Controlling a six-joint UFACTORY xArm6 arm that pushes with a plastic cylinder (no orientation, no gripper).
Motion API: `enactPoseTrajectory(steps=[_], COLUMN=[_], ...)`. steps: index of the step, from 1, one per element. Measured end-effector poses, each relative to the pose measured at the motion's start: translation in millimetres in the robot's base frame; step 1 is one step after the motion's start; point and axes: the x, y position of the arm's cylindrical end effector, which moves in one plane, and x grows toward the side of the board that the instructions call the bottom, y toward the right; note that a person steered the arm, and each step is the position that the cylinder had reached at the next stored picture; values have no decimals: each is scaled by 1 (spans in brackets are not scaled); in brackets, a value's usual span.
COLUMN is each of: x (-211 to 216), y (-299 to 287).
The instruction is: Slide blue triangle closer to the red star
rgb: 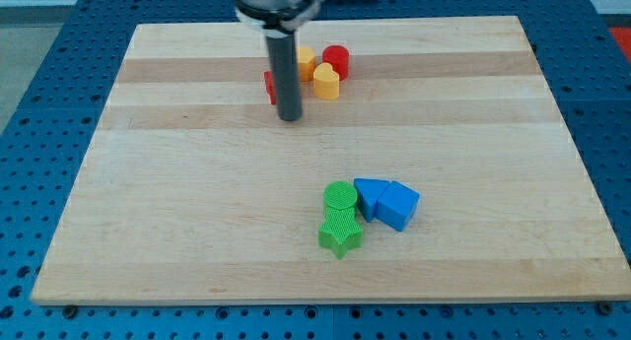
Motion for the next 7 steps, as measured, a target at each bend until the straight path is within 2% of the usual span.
enactPoseTrajectory(steps=[1, 2, 3, 4, 5, 6, 7], x=[5, 55, 126, 146, 114, 104, 104], y=[111, 196, 205, 123, 70, 8, -10])
